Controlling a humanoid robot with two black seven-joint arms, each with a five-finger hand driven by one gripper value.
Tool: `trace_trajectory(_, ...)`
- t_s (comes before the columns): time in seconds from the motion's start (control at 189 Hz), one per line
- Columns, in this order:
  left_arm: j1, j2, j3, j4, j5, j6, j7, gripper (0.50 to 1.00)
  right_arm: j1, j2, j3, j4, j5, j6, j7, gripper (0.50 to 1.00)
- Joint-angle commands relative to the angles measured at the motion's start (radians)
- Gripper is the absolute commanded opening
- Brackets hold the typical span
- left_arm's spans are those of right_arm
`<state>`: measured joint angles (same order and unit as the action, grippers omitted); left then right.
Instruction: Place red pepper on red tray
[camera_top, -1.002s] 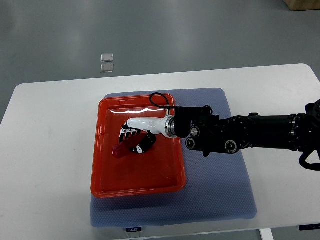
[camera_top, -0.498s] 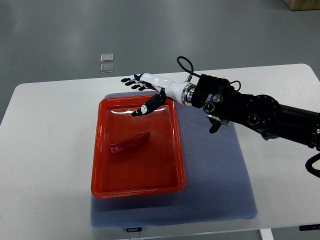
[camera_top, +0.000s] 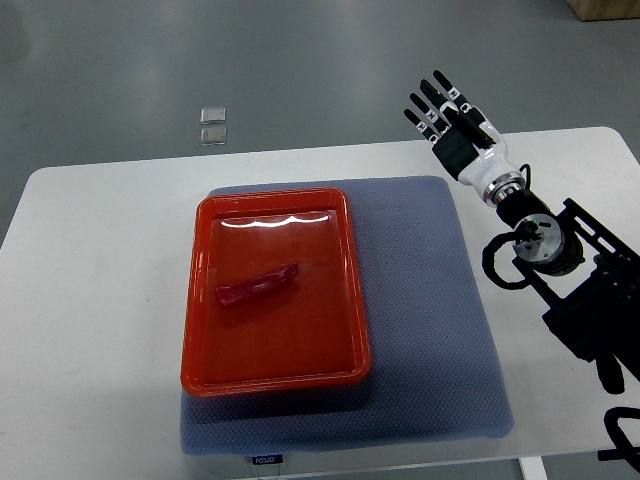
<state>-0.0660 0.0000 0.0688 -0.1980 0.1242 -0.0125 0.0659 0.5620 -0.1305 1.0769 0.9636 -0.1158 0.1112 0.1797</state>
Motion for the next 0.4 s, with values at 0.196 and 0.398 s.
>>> trace_trajectory(0.196, 0.000, 0.000, 0.000, 0.000, 0.000, 0.000, 0.000, 1.000, -0.057, 0.037, 0.008, -0.080, 0.015, 0.061, 0.029, 0.913)
trace_trajectory(0.398, 0.000, 0.000, -0.001, 0.005, 0.000, 0.000, 0.000, 1.000, -0.056, 0.038, 0.006, -0.089, 0.013, 0.061, 0.029, 0.913)
